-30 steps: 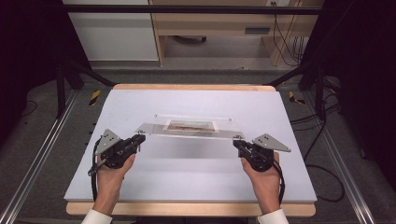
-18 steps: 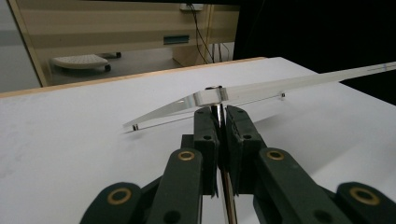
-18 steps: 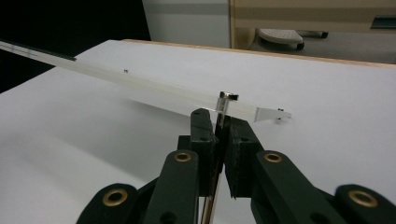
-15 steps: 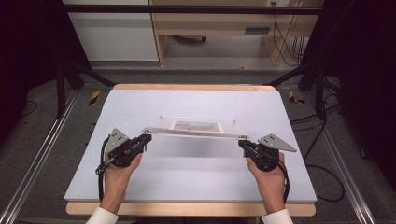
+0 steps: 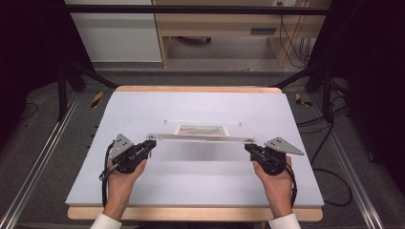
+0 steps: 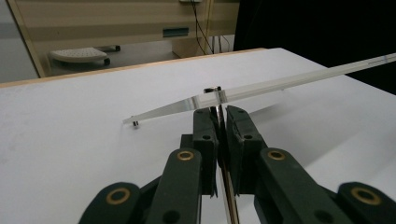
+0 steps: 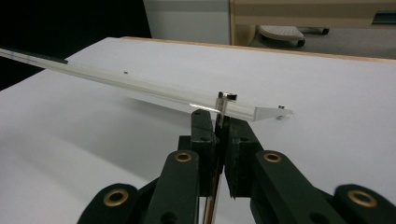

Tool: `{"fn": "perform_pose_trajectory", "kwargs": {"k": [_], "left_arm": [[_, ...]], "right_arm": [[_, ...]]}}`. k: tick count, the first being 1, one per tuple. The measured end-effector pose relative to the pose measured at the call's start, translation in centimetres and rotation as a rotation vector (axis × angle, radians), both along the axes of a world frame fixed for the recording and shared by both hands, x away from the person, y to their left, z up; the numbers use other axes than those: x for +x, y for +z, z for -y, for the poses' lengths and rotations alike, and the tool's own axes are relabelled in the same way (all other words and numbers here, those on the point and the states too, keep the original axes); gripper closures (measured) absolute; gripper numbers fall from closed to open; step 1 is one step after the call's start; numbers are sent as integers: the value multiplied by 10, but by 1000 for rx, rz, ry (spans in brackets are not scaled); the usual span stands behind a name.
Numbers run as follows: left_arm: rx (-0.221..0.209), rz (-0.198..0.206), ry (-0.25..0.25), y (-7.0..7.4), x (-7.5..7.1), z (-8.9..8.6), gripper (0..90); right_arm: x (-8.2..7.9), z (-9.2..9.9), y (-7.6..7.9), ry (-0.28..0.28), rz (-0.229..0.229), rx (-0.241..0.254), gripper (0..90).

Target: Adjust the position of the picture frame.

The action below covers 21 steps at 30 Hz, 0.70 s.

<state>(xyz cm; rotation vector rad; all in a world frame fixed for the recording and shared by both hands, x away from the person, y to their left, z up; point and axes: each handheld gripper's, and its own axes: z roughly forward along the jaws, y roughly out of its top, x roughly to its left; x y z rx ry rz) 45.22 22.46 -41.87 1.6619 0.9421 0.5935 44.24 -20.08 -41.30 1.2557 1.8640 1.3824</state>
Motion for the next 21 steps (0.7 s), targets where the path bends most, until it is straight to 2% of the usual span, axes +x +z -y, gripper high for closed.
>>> {"fn": "perform_pose_trajectory", "kwargs": {"k": [9, 21], "left_arm": [[-5, -26, 1, -4, -5, 1, 822], [14, -90, 2, -13, -14, 3, 831]], "right_arm": [[-2, 2, -4, 7, -19, 3, 840], [-8, 5, -17, 23, -61, -2, 849]]}}
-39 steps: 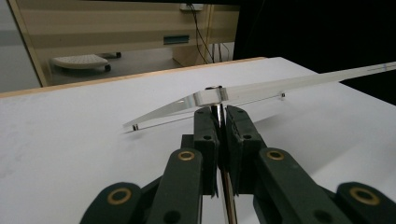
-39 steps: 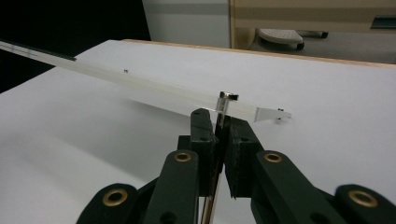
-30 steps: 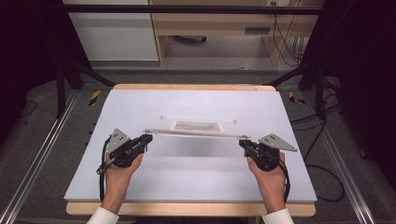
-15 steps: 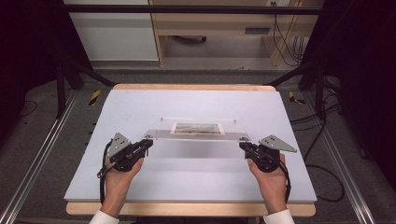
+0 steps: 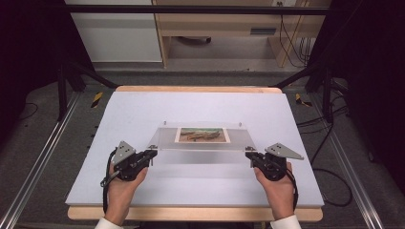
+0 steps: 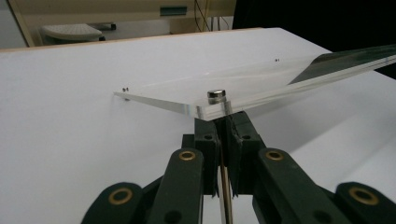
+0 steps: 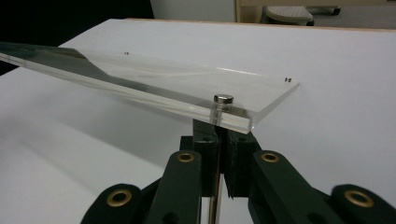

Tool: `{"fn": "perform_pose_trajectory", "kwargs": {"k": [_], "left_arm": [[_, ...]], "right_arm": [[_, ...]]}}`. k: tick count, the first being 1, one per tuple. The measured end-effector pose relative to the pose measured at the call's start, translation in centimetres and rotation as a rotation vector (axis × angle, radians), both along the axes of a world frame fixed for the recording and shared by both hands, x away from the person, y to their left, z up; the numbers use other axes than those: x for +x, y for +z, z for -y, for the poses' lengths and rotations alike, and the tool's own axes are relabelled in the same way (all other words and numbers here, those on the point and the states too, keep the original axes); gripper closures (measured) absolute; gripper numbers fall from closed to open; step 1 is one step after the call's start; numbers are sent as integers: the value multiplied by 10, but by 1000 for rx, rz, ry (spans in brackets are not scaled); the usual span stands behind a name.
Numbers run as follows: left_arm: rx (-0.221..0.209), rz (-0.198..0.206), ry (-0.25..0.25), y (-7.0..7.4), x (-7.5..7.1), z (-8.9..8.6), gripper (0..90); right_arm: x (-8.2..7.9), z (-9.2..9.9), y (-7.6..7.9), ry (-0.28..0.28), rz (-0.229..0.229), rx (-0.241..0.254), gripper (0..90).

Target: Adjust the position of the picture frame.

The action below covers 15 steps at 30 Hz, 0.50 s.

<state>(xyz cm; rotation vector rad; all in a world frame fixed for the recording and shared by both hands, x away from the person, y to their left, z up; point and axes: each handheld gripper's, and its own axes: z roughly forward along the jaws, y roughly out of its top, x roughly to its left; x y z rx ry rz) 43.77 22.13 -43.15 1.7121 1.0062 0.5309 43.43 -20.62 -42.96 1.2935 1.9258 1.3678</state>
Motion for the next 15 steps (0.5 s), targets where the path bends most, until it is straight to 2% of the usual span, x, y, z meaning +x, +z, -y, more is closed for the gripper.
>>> {"fn": "perform_pose_trajectory", "kwargs": {"k": [5, 15], "left_arm": [[3, -23, 2, -6, -3, 1, 837], [22, -40, 4, -11, -6, 2, 841]], "right_arm": [[-3, 1, -6, 7, -19, -13, 851], [-7, 1, -14, 10, -37, -9, 851]]}}
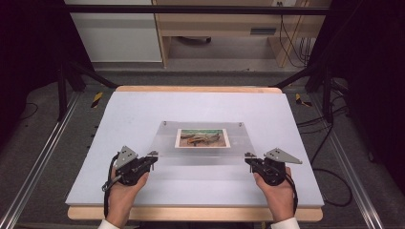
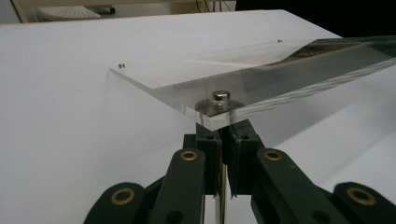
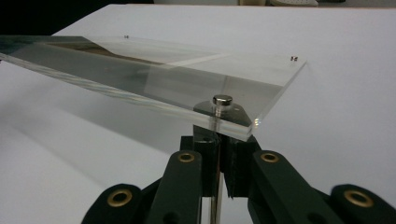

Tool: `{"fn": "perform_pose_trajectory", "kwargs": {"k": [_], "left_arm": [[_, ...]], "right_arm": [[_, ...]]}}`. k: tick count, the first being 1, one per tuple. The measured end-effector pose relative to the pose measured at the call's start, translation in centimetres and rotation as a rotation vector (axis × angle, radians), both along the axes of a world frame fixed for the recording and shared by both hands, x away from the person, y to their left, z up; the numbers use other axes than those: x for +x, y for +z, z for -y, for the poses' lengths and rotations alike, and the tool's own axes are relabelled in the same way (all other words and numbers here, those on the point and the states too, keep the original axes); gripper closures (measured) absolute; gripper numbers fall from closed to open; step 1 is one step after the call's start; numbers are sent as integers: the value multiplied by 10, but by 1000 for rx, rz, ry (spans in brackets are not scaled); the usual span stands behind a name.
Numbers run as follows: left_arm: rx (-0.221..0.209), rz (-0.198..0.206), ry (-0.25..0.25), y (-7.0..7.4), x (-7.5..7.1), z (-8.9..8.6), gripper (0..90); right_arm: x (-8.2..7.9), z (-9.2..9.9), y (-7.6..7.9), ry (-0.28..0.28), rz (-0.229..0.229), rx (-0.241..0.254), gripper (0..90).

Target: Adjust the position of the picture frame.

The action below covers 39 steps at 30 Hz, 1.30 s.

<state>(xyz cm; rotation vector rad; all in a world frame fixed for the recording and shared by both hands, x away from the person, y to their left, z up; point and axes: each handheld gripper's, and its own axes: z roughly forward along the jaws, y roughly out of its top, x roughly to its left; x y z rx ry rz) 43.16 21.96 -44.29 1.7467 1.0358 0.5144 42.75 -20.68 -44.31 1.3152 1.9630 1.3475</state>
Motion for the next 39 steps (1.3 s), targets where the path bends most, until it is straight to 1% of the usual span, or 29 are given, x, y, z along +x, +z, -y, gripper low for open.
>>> {"fn": "perform_pose_trajectory", "kwargs": {"k": [3, 9, 12, 13, 18, 23, 29, 31, 37, 39], "left_arm": [[3, -2, 1, -1, 0, 0, 842], [12, -12, 4, -4, -2, 1, 842], [19, -23, 5, -7, -3, 1, 842], [20, -34, 7, -8, -4, 2, 842], [31, -45, 7, -10, -4, 2, 842], [26, -62, 6, -14, -5, 3, 841], [33, -79, 6, -18, -6, 5, 840], [40, -87, 5, -20, -7, 6, 840], [55, -90, 10, -23, -7, 8, 840], [65, -97, 9, -24, -7, 8, 840]], "right_arm": [[0, 0, -1, 2, -2, 4, 851], [-1, 0, -3, 6, -13, -4, 851], [-2, 0, -5, 8, -20, -11, 851], [-3, 0, -7, 10, -29, -14, 851], [-4, 0, -10, 10, -40, -17, 850], [-4, 1, -13, 18, -57, -18, 850], [-4, 2, -17, 18, -70, -24, 849], [-5, 3, -19, 18, -83, -32, 849], [-5, 2, -21, 18, -94, -38, 849], [-5, 2, -22, 18, -96, -44, 849]]}}
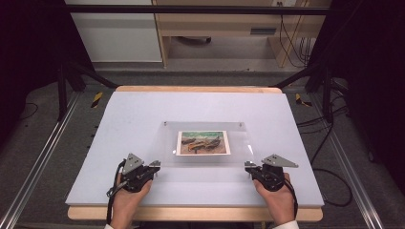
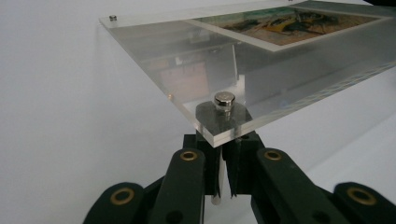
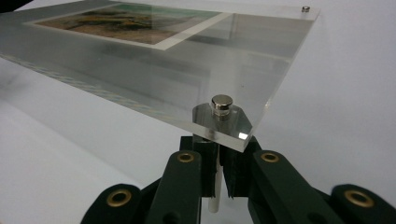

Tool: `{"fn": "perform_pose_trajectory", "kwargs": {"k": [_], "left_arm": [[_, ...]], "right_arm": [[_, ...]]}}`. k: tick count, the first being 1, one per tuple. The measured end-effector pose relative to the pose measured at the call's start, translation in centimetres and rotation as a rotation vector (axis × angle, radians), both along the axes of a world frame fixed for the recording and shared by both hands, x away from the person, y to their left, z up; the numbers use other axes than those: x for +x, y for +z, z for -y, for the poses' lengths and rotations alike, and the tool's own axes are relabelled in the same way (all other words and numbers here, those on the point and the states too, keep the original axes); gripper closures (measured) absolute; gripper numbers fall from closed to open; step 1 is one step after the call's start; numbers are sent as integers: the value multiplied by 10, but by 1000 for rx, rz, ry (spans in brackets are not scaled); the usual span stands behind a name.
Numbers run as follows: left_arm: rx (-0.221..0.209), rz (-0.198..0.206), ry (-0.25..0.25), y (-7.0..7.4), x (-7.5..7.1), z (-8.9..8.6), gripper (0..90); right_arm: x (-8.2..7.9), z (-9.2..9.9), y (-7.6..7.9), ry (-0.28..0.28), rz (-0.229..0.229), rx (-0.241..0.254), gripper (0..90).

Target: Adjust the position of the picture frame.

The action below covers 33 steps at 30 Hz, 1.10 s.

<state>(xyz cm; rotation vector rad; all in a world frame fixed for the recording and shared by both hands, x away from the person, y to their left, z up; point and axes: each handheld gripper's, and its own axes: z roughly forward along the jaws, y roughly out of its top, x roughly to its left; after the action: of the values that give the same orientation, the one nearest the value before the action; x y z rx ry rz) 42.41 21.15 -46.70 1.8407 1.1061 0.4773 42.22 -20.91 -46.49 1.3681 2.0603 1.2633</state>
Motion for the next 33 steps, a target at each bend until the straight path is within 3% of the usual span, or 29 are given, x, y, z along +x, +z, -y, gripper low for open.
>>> {"fn": "perform_pose_trajectory", "kwargs": {"k": [9, 33], "left_arm": [[23, -8, 5, -3, 0, 2, 840], [34, -15, 1, -6, 1, 3, 839]], "right_arm": [[-1, -1, -4, 0, -17, -14, 848], [-1, -2, -8, 0, -21, -43, 848]]}}
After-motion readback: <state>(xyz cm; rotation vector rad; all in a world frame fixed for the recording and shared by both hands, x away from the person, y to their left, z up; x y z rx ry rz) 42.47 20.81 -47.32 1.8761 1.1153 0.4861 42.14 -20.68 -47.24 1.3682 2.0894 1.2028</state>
